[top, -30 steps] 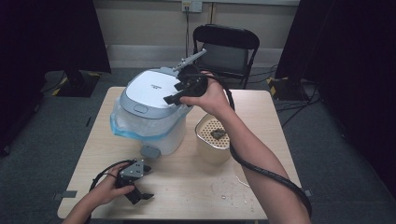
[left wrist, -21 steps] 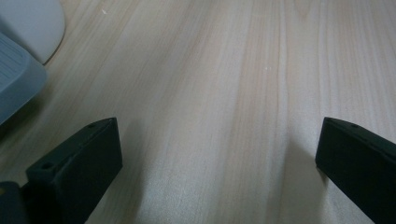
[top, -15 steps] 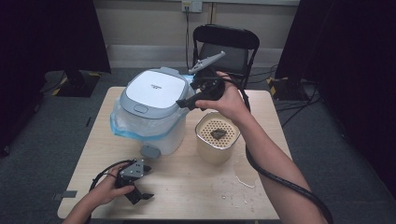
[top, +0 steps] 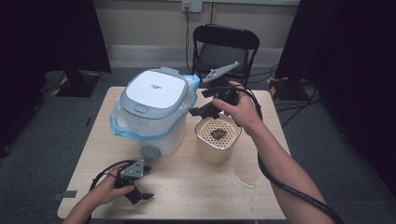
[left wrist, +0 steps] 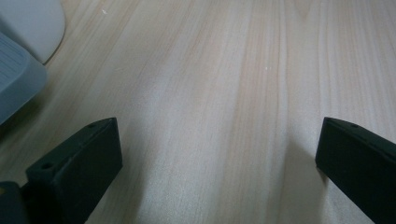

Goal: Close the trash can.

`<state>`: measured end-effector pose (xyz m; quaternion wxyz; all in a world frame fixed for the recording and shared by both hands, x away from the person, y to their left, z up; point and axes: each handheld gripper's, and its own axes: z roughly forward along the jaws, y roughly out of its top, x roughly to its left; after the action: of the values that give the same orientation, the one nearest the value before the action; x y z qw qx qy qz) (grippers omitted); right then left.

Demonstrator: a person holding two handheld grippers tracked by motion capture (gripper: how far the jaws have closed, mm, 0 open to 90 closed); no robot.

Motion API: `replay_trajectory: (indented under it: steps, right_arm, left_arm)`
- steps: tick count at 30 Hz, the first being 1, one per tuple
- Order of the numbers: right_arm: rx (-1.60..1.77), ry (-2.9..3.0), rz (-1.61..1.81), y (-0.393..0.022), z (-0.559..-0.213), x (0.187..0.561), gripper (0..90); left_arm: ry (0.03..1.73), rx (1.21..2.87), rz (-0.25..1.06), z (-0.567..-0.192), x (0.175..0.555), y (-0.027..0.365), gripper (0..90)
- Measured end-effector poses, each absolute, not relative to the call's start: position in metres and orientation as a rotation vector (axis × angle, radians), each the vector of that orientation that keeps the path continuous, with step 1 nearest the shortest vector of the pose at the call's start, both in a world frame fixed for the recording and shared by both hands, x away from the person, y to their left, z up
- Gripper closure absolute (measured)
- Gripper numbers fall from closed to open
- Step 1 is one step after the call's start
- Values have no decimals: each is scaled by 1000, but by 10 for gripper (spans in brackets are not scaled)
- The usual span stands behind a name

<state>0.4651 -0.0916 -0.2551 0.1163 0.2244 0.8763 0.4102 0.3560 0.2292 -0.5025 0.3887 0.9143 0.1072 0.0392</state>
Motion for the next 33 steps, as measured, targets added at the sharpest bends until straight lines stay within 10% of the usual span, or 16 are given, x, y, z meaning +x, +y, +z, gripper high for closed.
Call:
replay_trajectory:
  steps: [33]
  right_arm:
    - [688, 2580, 1151, -150, -298, 442, 146]
  left_arm:
    - [276, 2320, 103, -503, 356, 229, 0]
